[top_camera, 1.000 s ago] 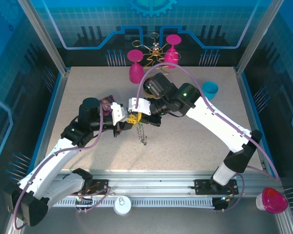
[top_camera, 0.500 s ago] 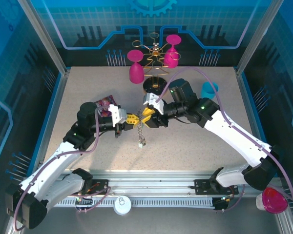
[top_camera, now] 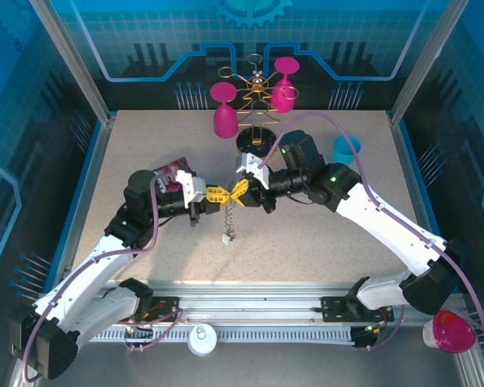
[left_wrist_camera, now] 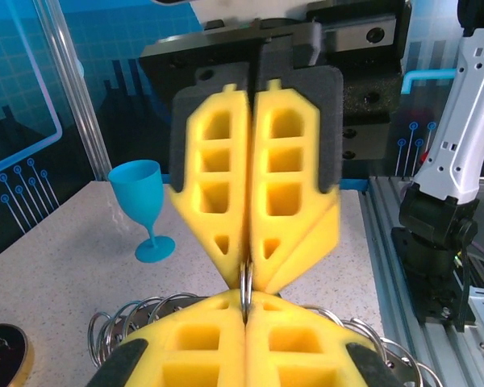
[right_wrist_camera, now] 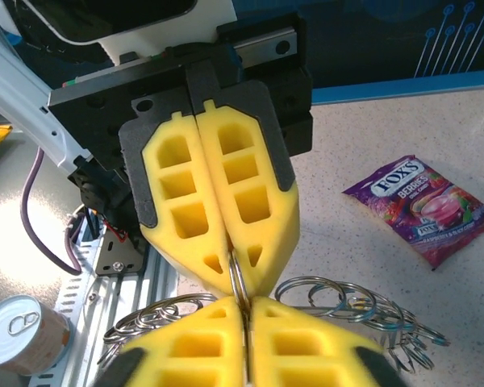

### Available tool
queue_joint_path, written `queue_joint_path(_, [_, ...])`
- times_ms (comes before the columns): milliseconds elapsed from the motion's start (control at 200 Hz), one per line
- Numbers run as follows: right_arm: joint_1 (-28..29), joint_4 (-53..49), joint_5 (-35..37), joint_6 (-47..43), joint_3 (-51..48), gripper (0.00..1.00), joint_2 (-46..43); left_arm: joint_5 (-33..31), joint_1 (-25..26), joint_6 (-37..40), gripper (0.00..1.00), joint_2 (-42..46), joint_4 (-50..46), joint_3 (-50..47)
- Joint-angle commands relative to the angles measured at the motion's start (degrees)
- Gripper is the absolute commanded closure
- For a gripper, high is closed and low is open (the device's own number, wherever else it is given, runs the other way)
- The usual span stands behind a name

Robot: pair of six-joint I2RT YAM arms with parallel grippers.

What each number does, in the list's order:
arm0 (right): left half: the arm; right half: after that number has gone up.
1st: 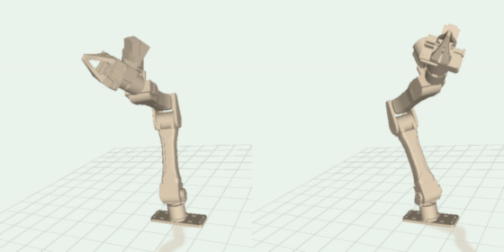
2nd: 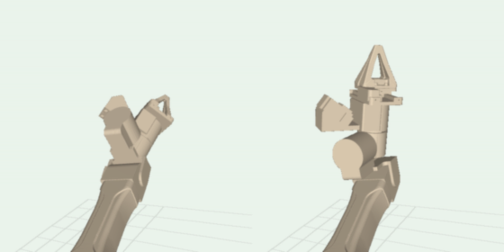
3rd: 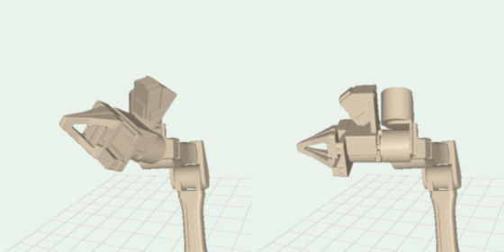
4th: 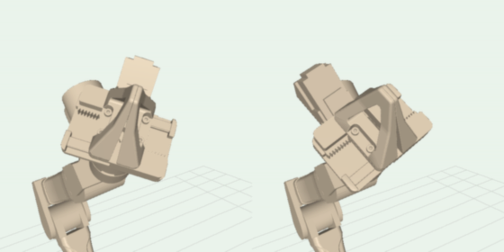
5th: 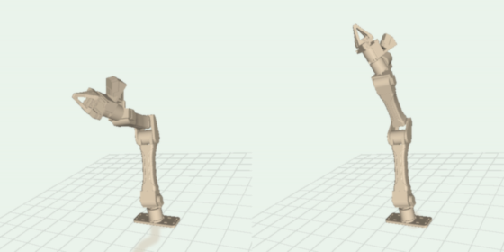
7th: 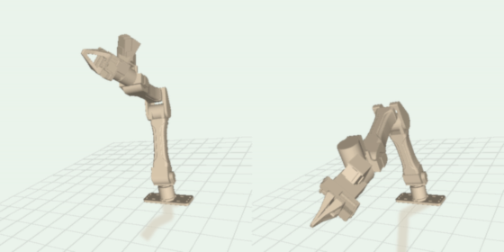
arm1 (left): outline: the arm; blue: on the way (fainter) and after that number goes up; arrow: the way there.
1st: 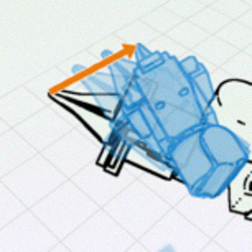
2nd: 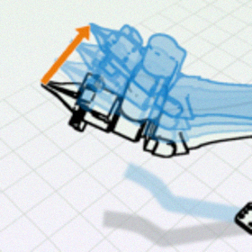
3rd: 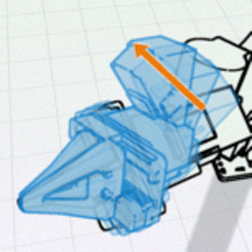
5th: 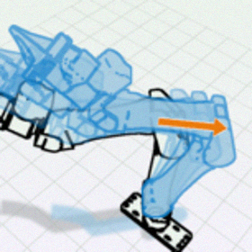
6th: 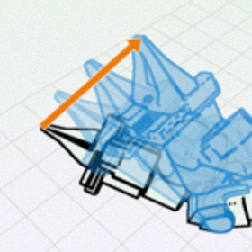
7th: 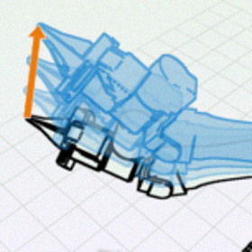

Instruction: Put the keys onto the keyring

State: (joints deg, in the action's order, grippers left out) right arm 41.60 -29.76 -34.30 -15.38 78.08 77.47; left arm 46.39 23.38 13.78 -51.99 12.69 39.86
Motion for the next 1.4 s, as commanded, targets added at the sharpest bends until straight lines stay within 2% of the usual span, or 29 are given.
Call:
queue_joint_path(0, [0.3, 0.7, -1.8, -0.3, 1.6, 1.00, 1.1, 3.1, 0.3, -1.6, 1.00, 1.0, 5.0, -0.7])
queue_joint_path(85, [0.5, -0.9, -1.4, -1.4, 2.6, 1.00, 1.3, 1.8, 0.2, -1.5, 1.00, 0.9, 4.5, -0.5])
queue_joint_path(130, [0.9, -3.3, -0.3, -2.8, 4.1, 1.00, 1.7, 0.4, 0.2, -1.1, 0.91, 1.1, 3.3, 0.0])
queue_joint_path(215, [1.5, -9.5, 1.3, -5.7, 7.7, 1.00, 3.1, -1.4, 0.3, 2.7, 0.86, 1.2, -3.4, 2.2])
queue_joint_path(345, [3.5, -19.0, 4.8, -10.2, 14.2, 1.00, 6.6, -4.0, 0.2, 9.5, 0.86, 0.1, -13.3, 5.9])
queue_joint_path(550, [6.6, -35.2, 12.1, -15.3, 26.8, 1.00, 14.9, -5.2, 0.3, 14.2, 0.87, -2.1, -20.9, 9.9])
queue_joint_path(776, [8.1, -40.0, 14.1, -16.8, 33.1, 1.00, 18.9, -5.6, 0.7, 16.6, 0.99, -3.0, -23.1, 11.5])
queue_joint_path(851, [7.8, -38.0, 13.8, -15.6, 32.3, 1.00, 18.3, -5.6, 0.8, 16.3, 1.00, -2.7, -21.6, 11.0])
queue_joint_path(916, [6.7, -32.1, 13.2, -12.4, 29.1, 1.00, 15.5, -5.3, 0.8, 15.0, 1.00, -2.3, -18.8, 9.9])
queue_joint_path(971, [5.5, -25.4, 12.7, -8.7, 24.0, 0.78, 11.8, -5.0, 0.8, 13.5, 1.00, -1.7, -15.8, 8.5])
queue_joint_path(1011, [4.8, -19.9, 12.4, -5.9, 19.7, 0.68, 8.8, -4.8, 0.7, 12.3, 1.00, -1.2, -13.4, 7.4])
queue_joint_path(1056, [3.9, -13.5, 12.4, -2.7, 14.7, 0.60, 5.4, -4.6, 0.7, 10.8, 1.00, -0.6, -10.2, 5.9])
queue_joint_path(1116, [2.8, -6.5, 12.8, 1.9, 8.7, 0.53, 1.5, -4.4, 0.8, 8.7, 1.00, 0.2, -6.1, 3.8])
queue_joint_path(1241, [1.1, 3.3, 14.8, 11.5, -0.6, 0.49, -4.5, -4.4, 0.8, 4.7, 1.00, 1.2, 0.6, 0.1])
queue_joint_path(1396, [0.2, 8.9, 17.1, 19.8, -8.6, 0.50, -9.9, -4.4, 0.8, 0.9, 1.00, 1.5, 6.7, -3.1])
